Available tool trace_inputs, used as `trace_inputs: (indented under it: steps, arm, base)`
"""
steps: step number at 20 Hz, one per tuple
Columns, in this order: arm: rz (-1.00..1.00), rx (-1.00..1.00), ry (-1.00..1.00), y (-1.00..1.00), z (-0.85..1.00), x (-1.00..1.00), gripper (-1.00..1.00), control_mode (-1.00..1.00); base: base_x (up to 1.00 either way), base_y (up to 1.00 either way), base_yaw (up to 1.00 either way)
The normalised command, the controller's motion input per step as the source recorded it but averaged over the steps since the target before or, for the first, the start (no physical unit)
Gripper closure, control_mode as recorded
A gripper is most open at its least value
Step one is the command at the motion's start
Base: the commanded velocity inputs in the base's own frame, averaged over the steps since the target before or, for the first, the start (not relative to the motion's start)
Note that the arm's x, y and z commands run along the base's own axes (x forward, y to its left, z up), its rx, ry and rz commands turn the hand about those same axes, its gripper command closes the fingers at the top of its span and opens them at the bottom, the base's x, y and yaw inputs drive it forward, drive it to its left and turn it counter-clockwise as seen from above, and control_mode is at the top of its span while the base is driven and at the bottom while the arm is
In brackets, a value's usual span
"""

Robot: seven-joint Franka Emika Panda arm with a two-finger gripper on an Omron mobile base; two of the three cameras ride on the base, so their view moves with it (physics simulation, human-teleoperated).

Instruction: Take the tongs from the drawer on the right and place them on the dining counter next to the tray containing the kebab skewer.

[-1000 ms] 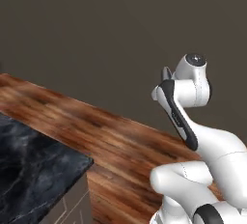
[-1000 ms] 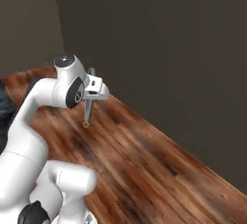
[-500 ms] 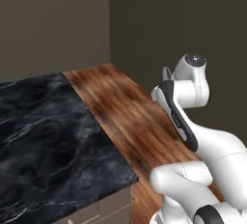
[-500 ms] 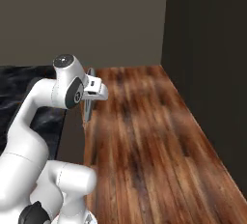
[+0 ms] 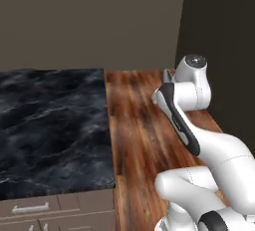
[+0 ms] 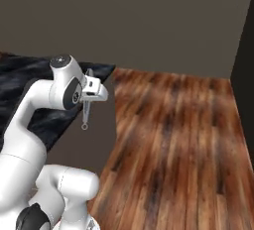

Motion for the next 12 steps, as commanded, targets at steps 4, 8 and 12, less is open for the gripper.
trace_inputs:
  steps: [4,8,12]
  arm:
    - [0.00,0.00,0.00,0.00,0.00,0.00,1.00,1.00]
    - [0.00,0.00,0.00,0.00,0.00,0.00,1.00,1.00]
    - [0.00,0.00,0.00,0.00,0.00,0.00,1.00,1.00]
  base:
    - [0.30,-1.00,0.45]
    - [0.50,-1.00,0.33]
    - [0.89,-1.00,0.19]
